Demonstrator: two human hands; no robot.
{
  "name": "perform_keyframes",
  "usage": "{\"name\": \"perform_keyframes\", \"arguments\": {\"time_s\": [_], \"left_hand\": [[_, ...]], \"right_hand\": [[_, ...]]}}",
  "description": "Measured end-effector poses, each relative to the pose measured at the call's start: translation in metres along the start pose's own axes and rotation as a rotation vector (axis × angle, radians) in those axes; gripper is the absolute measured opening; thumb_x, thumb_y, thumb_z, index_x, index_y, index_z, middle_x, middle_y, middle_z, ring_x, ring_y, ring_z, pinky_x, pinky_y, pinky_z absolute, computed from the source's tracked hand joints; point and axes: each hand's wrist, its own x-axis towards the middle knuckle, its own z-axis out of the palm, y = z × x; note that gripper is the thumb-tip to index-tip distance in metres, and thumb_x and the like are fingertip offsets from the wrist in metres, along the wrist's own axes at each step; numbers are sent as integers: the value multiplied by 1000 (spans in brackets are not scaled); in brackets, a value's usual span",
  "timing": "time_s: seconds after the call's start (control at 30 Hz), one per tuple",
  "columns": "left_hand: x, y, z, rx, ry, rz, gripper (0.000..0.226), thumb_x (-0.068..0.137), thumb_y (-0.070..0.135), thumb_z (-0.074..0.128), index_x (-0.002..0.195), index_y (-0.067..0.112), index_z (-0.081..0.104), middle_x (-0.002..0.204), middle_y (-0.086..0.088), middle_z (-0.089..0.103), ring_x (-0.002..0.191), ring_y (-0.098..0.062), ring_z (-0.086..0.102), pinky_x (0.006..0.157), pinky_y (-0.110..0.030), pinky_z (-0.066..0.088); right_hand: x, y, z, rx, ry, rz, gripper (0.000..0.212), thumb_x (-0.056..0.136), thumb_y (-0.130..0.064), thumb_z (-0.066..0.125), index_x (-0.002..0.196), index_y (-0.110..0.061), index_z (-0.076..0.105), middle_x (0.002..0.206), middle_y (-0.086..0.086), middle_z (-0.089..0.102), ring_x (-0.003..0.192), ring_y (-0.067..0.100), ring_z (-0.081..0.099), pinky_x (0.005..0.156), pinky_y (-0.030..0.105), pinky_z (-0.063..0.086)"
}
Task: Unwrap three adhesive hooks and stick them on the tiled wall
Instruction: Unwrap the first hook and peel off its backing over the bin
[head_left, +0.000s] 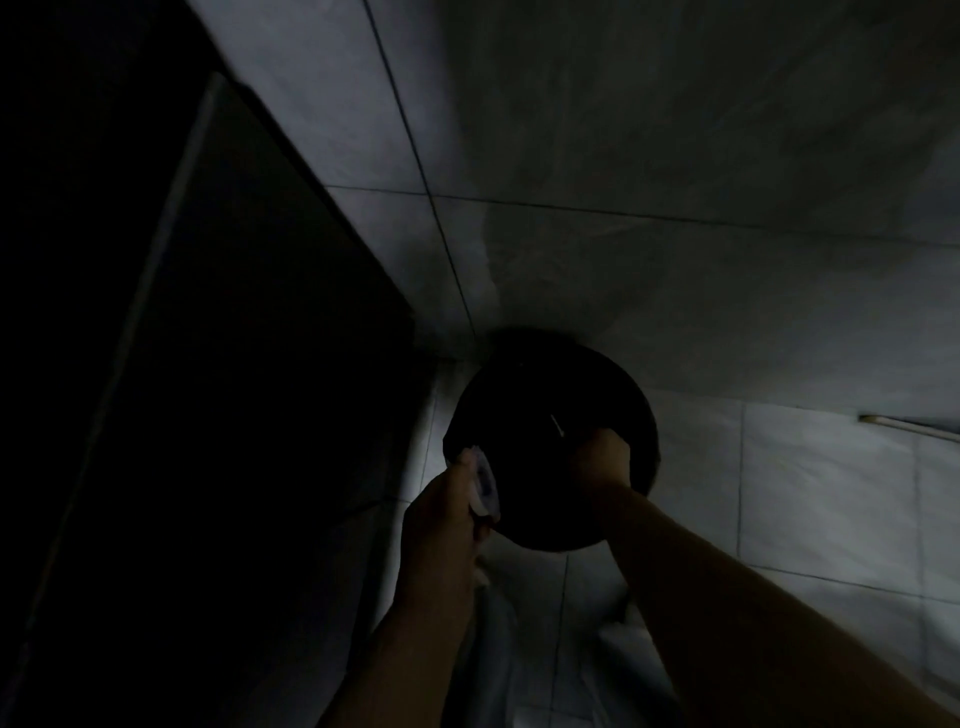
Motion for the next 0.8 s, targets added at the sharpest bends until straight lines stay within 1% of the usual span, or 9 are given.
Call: {"name": "perform_keyframes", "arguments": {"time_s": [0.07, 0.2, 0.33, 0.43, 0.5, 0.53, 0.6, 0.67, 0.8], "left_hand": [[2, -1, 0, 1, 9, 2, 30, 75, 59, 57, 72, 31, 66, 63, 14, 69, 61, 1, 62, 69, -26, 48], [3, 4, 4, 36, 39, -25, 34, 91, 46, 51, 97, 17, 67, 103, -11, 70, 96, -25, 67, 89, -46, 51], [-9, 9, 8, 3, 53, -71, 41, 90, 45, 52, 105, 8, 64, 97, -8, 66, 88, -22, 64, 78, -38, 49], [-24, 16, 9, 0, 42, -85, 43, 88, 49, 54, 106, 11, 64, 90, 0, 66, 78, -13, 62, 68, -31, 45], [-34, 23, 10, -41, 46, -101, 33, 87, 47, 58, 101, 18, 68, 91, 3, 70, 81, -12, 65, 69, -30, 46], [-38, 27, 11, -76, 45, -110, 26, 87, 44, 60, 97, 23, 69, 91, 4, 72, 82, -12, 67, 68, -29, 48], [-50, 39, 13, -132, 11, -114, 20, 87, 39, 62, 95, 23, 70, 83, 5, 76, 75, -8, 72, 59, -22, 52], [-60, 53, 16, -157, -15, -104, 21, 86, 36, 62, 98, 21, 71, 81, 5, 77, 70, -6, 73, 53, -18, 52], [-82, 92, 13, -81, -42, -45, 16, 88, 29, 57, 97, 21, 68, 94, -1, 71, 79, -9, 68, 60, -18, 53]], "right_hand": [[1, -1, 0, -54, -46, 2, 26, 95, -8, 43, 105, 6, 62, 108, 22, 66, 106, 37, 59, 91, 39, 46], [-9, 3, -2, -197, -96, -106, 28, 97, -6, 38, 116, 2, 57, 123, 21, 60, 117, 32, 54, 101, 36, 41], [-37, 10, -5, -214, -158, -102, 28, 97, -12, 40, 117, -2, 58, 121, 17, 62, 114, 29, 56, 95, 33, 43], [-69, 11, -15, -21, -165, -53, 27, 95, -13, 47, 115, 1, 59, 117, 21, 63, 111, 34, 59, 96, 40, 48], [-95, 9, -26, 272, -150, -9, 17, 91, -7, 55, 102, -3, 67, 107, 20, 68, 103, 35, 63, 90, 46, 52], [-108, 7, -33, 389, -137, -3, 13, 88, -5, 58, 92, -10, 70, 100, 16, 70, 97, 33, 66, 86, 46, 55], [-132, 0, -51, 536, -127, -12, 27, 84, -1, 61, 76, -25, 70, 90, 10, 73, 87, 28, 69, 78, 43, 57], [-156, -14, -71, 594, -103, -61, 27, 83, -2, 63, 77, -27, 70, 87, 7, 74, 84, 23, 70, 74, 37, 57], [-201, -60, -111, 564, -119, -186, 20, 81, -13, 70, 86, -32, 68, 90, -8, 72, 86, 7, 68, 76, 22, 53]]}}
